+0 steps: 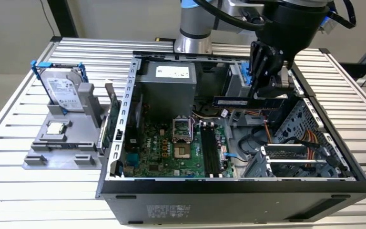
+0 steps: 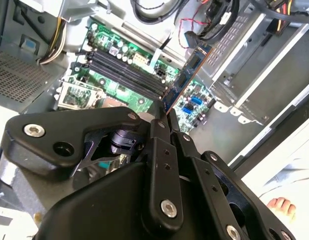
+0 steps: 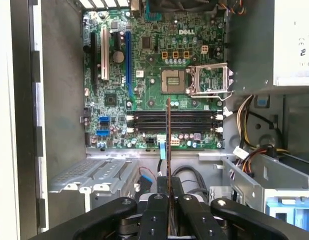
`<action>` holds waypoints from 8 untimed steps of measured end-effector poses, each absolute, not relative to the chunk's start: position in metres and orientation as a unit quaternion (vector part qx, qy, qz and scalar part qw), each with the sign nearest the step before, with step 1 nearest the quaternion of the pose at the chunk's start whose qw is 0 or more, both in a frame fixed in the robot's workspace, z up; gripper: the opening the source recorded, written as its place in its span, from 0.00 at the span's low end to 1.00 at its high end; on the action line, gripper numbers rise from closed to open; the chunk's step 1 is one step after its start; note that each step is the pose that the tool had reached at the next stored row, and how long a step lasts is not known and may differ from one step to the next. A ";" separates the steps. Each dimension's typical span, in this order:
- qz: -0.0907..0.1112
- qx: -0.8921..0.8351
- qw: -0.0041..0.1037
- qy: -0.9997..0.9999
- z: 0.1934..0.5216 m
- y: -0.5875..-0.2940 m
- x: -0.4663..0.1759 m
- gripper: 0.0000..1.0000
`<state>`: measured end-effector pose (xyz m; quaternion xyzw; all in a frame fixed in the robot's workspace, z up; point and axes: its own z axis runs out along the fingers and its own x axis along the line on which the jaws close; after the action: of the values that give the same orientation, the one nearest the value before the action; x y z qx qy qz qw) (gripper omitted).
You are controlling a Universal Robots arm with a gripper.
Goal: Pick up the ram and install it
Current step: 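Insert the ram into the slot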
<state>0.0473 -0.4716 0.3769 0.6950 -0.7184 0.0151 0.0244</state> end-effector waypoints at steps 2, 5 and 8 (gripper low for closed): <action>0.015 0.695 0.024 -0.718 0.377 -0.472 0.049 0.00; 0.015 0.695 0.024 -0.718 0.377 -0.472 0.049 0.00; 0.015 0.695 0.024 -0.718 0.377 -0.472 0.049 0.00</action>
<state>0.0488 -0.4717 0.3769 0.6950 -0.7184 0.0152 0.0244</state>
